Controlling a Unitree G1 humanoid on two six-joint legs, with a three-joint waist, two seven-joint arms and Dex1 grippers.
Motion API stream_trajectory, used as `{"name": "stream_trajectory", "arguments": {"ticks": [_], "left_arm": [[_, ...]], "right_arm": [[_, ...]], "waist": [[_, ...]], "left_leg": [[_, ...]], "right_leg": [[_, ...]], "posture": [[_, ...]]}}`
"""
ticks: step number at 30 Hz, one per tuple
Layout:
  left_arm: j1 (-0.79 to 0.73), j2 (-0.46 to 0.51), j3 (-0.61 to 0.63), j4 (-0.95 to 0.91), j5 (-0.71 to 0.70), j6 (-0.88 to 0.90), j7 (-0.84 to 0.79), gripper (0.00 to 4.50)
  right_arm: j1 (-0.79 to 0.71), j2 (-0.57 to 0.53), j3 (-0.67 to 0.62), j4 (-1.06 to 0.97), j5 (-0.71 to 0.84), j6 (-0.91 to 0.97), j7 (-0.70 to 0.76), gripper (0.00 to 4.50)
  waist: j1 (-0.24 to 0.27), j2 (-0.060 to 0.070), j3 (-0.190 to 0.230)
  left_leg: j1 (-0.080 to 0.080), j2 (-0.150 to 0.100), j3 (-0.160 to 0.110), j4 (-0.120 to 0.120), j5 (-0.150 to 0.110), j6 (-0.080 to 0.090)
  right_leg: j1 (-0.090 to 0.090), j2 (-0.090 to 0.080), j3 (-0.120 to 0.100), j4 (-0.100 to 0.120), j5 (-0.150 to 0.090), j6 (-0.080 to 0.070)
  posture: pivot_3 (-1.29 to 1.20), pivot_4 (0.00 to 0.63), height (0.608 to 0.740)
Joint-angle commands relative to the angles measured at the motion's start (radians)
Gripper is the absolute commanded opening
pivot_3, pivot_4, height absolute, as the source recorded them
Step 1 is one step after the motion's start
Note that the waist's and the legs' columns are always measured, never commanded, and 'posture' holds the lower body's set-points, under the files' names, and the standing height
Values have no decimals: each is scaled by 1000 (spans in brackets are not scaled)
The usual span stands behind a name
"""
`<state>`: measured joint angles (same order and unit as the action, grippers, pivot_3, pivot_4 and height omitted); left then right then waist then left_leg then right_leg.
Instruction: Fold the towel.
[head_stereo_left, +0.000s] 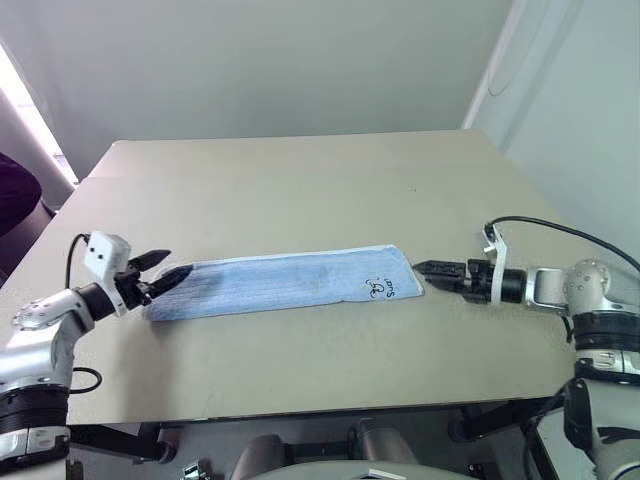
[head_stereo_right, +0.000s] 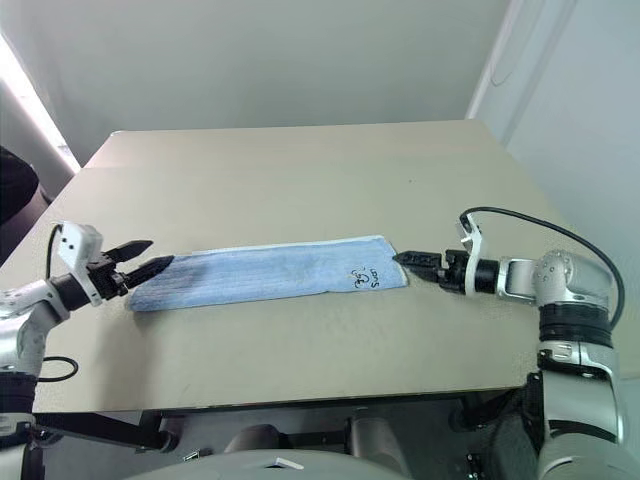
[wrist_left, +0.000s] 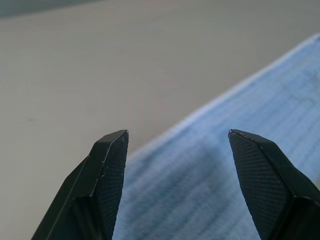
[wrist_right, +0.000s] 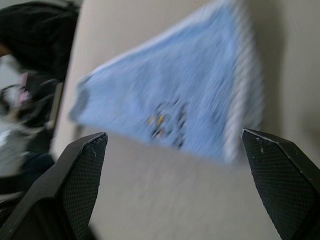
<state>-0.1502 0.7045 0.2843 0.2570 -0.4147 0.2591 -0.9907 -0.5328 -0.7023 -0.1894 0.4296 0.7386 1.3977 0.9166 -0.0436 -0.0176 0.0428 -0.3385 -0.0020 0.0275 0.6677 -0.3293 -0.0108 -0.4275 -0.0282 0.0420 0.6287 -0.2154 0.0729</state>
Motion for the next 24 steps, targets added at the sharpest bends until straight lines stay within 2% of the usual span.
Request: {"name": "stream_trajectory", "arguments": {"ticks": [1,7,16,24], "left_arm": [[4,-19,-30,-71,-1,18,16,3382],[26,-54,-74,-117,-11,38,13,3382],[33,-68,-104,-95,26,9,16,3382],[45,-79,-109,-108,32,4,28,3382]], "right_arm": [[1,-12,17,8,18,12,57,4476],[37,12,36,11,-2,18,50,4476],[-93,99,-3,233,-84,-71,-66,4476],[-165,172,-41,310,-92,-117,-106,4476]], "waist": [[-1,0,0],[0,0,0],[-25,-3,-1],[-30,-3,-1]], "left_leg": [[0,0,0,0,0,0],[0,0,2,1,0,0],[1,0,2,6,0,0],[1,1,3,16,0,1]], "right_leg": [[0,1,0,0,0,0],[1,2,1,0,0,1],[7,4,3,0,-1,1],[9,4,5,1,2,3]], "posture": [[0,0,740],[0,0,740],[0,0,740],[0,0,740]]}}
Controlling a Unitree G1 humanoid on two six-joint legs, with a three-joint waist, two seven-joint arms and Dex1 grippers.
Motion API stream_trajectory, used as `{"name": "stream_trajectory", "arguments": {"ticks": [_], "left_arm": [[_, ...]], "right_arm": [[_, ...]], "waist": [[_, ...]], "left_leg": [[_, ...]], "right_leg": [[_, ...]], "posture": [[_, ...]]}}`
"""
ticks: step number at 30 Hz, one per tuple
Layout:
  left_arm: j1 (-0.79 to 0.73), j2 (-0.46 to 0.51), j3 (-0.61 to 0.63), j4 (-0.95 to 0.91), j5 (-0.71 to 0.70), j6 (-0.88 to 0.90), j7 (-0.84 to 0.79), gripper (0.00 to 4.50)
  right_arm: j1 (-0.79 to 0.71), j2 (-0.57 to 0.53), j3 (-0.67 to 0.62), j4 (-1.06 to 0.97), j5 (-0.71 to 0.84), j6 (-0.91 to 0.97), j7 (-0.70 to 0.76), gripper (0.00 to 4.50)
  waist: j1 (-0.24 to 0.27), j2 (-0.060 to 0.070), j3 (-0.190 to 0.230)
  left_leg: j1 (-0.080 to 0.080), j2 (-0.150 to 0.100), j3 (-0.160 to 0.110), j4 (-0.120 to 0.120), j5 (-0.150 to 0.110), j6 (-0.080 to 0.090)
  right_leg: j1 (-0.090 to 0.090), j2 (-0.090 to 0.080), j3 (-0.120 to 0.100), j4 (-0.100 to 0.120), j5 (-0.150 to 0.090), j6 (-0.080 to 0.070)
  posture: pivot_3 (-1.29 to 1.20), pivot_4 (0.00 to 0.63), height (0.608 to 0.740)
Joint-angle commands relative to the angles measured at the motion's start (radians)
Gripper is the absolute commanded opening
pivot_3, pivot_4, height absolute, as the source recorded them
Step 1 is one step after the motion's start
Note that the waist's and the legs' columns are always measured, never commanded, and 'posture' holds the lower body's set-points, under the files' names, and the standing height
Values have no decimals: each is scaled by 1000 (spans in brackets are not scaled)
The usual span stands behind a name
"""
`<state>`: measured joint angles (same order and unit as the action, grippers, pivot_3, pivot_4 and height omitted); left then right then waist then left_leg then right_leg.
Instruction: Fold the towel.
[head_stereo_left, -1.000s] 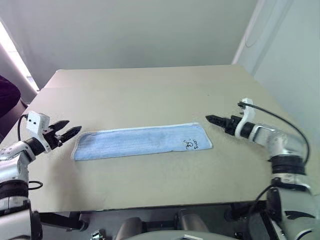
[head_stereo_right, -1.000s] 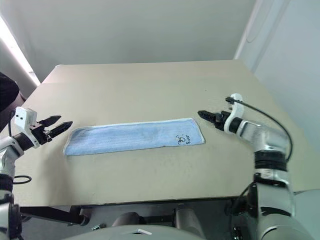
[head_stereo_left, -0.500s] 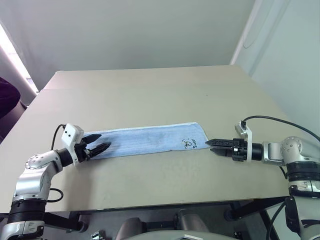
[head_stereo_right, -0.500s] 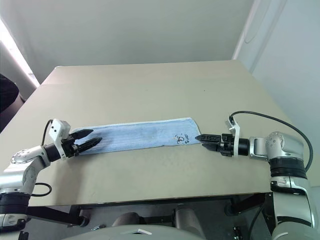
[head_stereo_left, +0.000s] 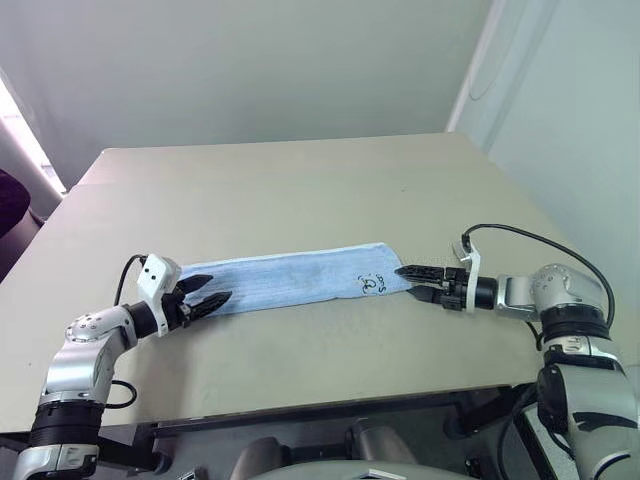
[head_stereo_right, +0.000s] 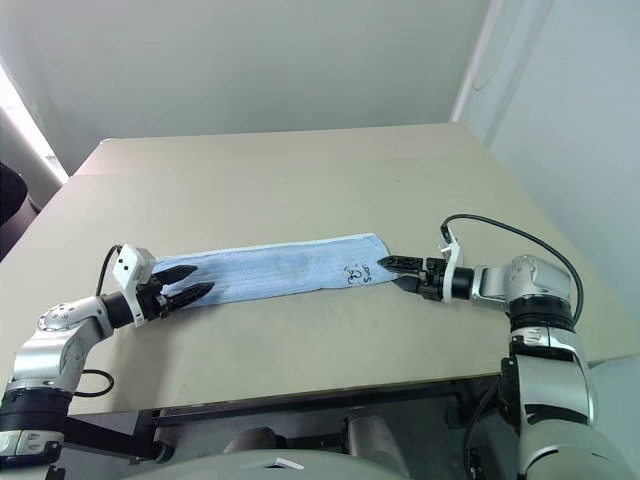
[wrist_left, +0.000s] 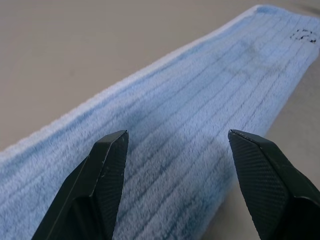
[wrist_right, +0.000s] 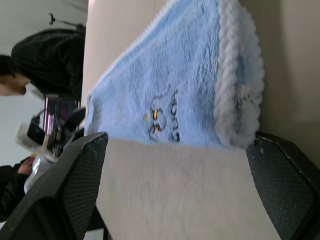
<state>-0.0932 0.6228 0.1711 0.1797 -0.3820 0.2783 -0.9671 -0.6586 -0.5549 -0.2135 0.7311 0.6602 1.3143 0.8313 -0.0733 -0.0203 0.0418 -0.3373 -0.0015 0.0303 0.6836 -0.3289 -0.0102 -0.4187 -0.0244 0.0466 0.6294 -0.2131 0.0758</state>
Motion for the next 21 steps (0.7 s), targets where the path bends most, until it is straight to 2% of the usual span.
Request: {"name": "stream_trajectory", "arguments": {"ticks": [1,7,11,14,16,21], "left_arm": [[-14,1,5,-30,-1,-15,7,3382],[-28,1,1,-19,10,-24,20,3382],[-33,1,5,-13,9,-23,23,3382],[-48,-4,1,11,19,-32,27,3382],[-62,-7,-5,27,27,-38,27,3382],[-101,-10,3,58,20,-27,24,3382]], "right_arm": [[-44,36,-9,8,-21,-44,-23,4476],[-99,107,-17,81,-70,-116,-80,4476],[-100,130,2,57,-81,-131,-48,4476],[-90,147,11,37,-79,-172,-3,3877],[-93,157,9,46,-84,-174,-2,3274],[-102,145,-29,53,-73,-175,-4,1370]], "waist": [[0,0,0],[-9,0,0],[-19,0,0],[-26,1,0],[-26,3,2],[-21,3,2]], "left_leg": [[0,0,0,0,0,0],[0,2,0,0,0,0],[0,3,0,0,0,0],[-1,4,0,0,0,0],[-1,4,0,0,0,0],[-3,5,-1,-2,0,0]], "right_leg": [[0,0,0,0,0,0],[-1,3,0,0,1,-1],[-1,4,1,0,1,-2],[-2,5,1,0,2,-1],[-5,6,1,0,4,0],[-8,6,1,-1,5,0]], "posture": [[0,0,740],[0,0,740],[0,0,740],[0,0,740],[0,0,740],[0,0,740]]}}
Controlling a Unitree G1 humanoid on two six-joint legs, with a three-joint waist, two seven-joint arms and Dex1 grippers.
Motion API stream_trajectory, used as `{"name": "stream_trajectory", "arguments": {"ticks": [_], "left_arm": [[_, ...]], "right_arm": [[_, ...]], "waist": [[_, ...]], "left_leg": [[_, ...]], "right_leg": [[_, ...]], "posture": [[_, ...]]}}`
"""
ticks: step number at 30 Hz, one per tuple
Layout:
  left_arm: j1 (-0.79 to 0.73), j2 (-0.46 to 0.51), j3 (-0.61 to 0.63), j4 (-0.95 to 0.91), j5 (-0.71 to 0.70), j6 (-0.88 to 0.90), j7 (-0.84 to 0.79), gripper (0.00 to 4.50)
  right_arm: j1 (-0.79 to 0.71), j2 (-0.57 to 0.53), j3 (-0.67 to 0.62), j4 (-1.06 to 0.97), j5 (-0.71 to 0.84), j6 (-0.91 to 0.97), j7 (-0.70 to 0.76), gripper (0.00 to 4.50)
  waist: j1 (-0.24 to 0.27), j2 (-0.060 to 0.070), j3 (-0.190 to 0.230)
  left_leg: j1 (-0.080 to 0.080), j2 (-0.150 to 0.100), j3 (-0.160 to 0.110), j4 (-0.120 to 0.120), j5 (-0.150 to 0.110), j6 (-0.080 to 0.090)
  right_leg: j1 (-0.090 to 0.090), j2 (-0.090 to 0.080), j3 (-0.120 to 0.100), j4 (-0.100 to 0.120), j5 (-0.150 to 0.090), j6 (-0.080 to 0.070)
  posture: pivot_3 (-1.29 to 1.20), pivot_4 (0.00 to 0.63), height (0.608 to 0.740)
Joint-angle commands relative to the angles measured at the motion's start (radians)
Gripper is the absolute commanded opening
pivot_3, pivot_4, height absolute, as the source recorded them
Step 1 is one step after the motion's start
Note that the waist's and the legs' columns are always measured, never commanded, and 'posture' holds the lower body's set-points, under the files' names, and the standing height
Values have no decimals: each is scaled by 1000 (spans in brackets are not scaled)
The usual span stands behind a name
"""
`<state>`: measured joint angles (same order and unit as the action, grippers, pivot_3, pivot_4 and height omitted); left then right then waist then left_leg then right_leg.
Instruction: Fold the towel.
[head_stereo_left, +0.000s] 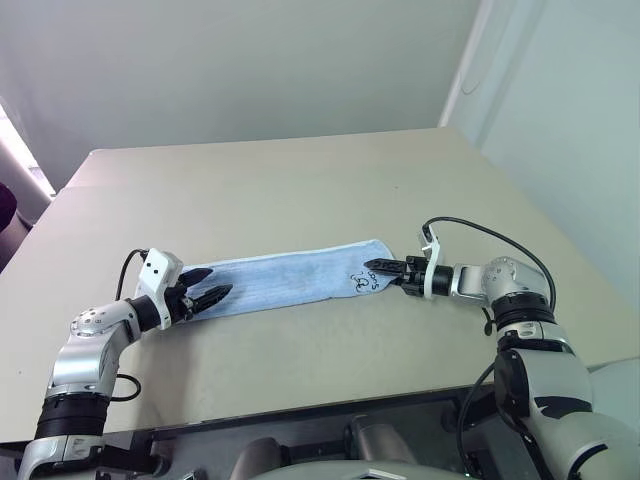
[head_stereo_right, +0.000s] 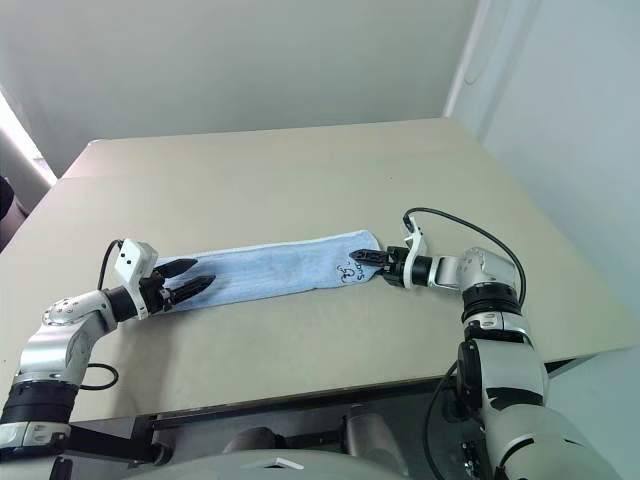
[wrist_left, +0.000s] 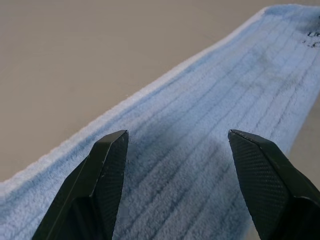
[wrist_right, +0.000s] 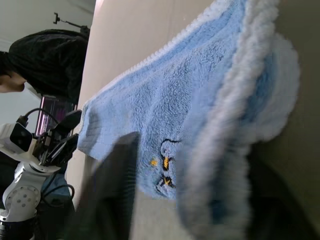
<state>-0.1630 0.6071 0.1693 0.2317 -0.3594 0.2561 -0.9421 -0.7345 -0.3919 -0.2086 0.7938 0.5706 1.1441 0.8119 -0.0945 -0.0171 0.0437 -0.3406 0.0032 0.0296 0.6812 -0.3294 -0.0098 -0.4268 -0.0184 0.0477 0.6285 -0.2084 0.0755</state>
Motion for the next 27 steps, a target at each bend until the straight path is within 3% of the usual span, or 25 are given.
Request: {"name": "stream_trajectory", "arguments": {"ticks": [1,4,8,13,16,18,22,27], "left_arm": [[-37,6,3,16,-2,-2,-2,3382],[-60,1,-8,49,6,11,2,3382],[-84,3,-14,64,12,12,0,3382],[-80,24,5,81,13,1,0,3382],[-53,28,29,63,-3,9,10,3382],[-44,25,38,61,-10,13,13,3382],[-43,23,34,67,0,9,16,3382],[-49,17,29,71,4,7,25,3382]], "right_arm": [[-24,-27,-38,-17,21,0,24,978],[-7,-62,-50,-23,27,5,50,15],[34,-139,-35,-80,38,48,115,15],[113,-318,21,-151,-3,12,237,15],[153,-478,30,-167,-48,-118,343,15],[166,-527,56,-192,-77,-198,386,15],[165,-512,96,-350,-96,-282,390,15],[170,-439,196,-662,-52,-224,385,15]], "waist": [[0,0,0],[1,0,0],[5,0,0],[17,2,1],[26,5,3],[27,6,4],[20,4,4],[27,4,4]], "left_leg": [[0,0,0,0,0,0],[-1,-1,0,0,-1,1],[-1,-2,0,0,-1,1],[-1,-2,0,0,-2,3],[-1,-2,1,0,-2,3],[-2,-2,1,-1,-2,4],[1,0,2,-1,-3,4],[2,3,0,-1,-3,4]], "right_leg": [[0,0,0,0,0,0],[0,-1,0,-1,0,0],[0,-2,0,-2,0,1],[0,-2,0,-4,-2,3],[0,-1,0,-5,-2,2],[0,-2,0,-6,-3,1],[2,2,1,-6,-4,0],[1,6,2,-5,-3,-1]], "posture": [[0,0,740],[0,0,740],[0,0,740],[0,0,740],[0,0,740],[0,0,740],[0,0,740],[0,0,740]]}}
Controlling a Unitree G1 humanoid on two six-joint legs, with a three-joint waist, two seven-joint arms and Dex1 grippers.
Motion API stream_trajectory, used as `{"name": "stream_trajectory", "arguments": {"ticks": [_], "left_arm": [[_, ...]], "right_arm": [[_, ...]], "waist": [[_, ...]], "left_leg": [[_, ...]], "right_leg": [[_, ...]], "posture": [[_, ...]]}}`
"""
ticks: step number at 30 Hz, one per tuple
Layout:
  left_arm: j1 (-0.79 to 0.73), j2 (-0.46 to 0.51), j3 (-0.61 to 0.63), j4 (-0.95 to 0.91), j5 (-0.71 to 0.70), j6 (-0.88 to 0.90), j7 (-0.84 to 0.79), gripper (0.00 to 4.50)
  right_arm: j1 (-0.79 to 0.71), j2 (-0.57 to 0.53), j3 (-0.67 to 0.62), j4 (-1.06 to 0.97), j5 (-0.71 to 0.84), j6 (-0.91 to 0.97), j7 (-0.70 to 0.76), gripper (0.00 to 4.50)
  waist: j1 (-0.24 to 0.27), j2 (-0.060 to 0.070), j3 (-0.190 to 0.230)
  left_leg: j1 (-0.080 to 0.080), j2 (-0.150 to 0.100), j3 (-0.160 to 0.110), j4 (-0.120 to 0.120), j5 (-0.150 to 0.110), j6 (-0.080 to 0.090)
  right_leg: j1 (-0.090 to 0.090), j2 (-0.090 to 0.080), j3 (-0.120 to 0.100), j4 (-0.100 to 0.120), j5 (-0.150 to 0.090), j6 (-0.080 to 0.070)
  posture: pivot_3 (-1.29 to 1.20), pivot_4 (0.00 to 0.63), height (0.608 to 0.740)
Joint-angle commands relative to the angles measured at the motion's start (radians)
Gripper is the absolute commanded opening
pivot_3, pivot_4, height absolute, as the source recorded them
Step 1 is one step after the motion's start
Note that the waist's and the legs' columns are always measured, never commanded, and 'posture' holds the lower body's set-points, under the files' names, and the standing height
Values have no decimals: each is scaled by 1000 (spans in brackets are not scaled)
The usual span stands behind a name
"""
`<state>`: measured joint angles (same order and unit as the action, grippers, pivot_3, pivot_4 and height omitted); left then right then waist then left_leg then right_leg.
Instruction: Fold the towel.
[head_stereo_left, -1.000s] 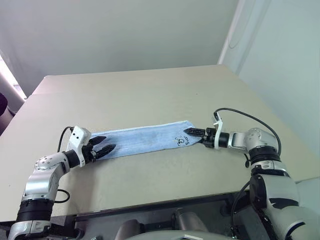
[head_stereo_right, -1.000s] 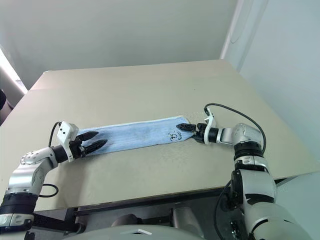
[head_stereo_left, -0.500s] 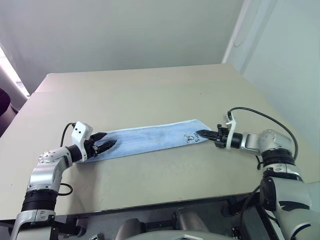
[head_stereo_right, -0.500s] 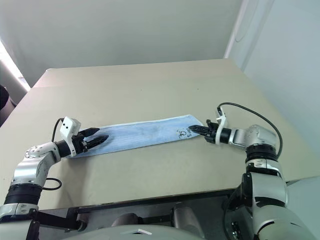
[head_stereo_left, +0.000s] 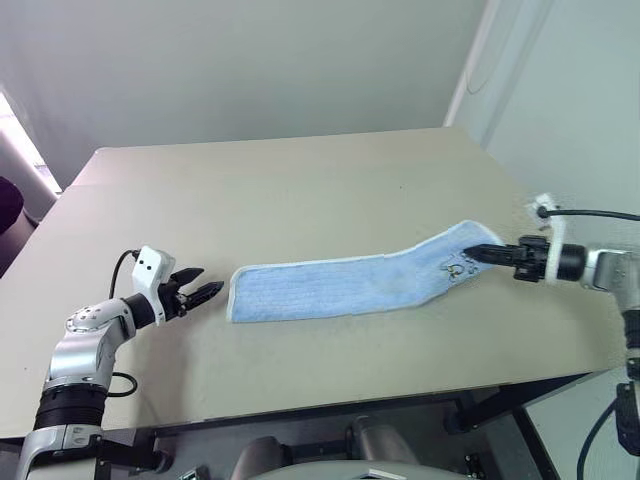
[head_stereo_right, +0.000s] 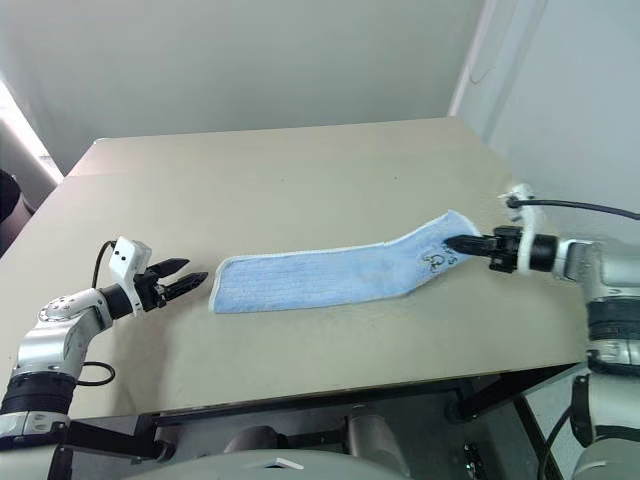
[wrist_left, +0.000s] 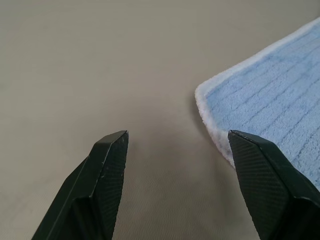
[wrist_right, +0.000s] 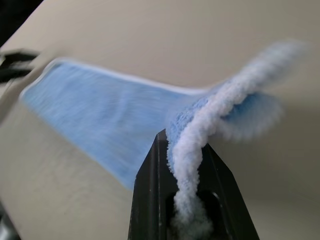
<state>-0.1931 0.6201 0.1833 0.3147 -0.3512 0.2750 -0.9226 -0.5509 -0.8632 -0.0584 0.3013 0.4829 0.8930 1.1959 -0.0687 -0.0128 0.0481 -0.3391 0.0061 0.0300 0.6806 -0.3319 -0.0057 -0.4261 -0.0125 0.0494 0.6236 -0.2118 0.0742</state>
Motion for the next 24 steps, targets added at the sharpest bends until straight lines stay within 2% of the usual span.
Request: {"name": "stream_trajectory", "arguments": {"ticks": [1,7,14,21,24], "left_arm": [[-14,3,14,-18,-4,-11,8,3382],[22,8,19,-54,-7,-6,17,3382],[39,16,24,-69,-6,-2,30,3382],[75,26,31,-97,-9,0,37,3382],[88,27,34,-112,-11,4,41,3382]], "right_arm": [[-9,48,63,-215,39,32,-6,15],[-1,120,171,-384,68,38,13,15],[-67,257,330,-254,-35,3,-55,15],[-82,329,348,-184,-73,-48,-81,15],[-76,340,340,-193,-67,-62,-67,745]], "waist": [[2,0,0],[13,0,0],[27,-2,0],[26,-2,0],[26,-2,0]], "left_leg": [[-1,0,-1,0,0,0],[-3,0,0,-1,-1,1],[-4,0,0,0,-1,1],[-7,0,0,0,-1,1],[-7,1,0,0,-1,1]], "right_leg": [[-1,0,0,0,0,0],[-2,-1,-1,-2,2,1],[-2,-4,-1,-5,2,-3],[-4,-5,-2,-6,5,-5],[-4,-5,-3,-5,5,-5]], "posture": [[0,0,740],[0,0,740],[0,0,740],[0,0,740],[0,0,740]]}}
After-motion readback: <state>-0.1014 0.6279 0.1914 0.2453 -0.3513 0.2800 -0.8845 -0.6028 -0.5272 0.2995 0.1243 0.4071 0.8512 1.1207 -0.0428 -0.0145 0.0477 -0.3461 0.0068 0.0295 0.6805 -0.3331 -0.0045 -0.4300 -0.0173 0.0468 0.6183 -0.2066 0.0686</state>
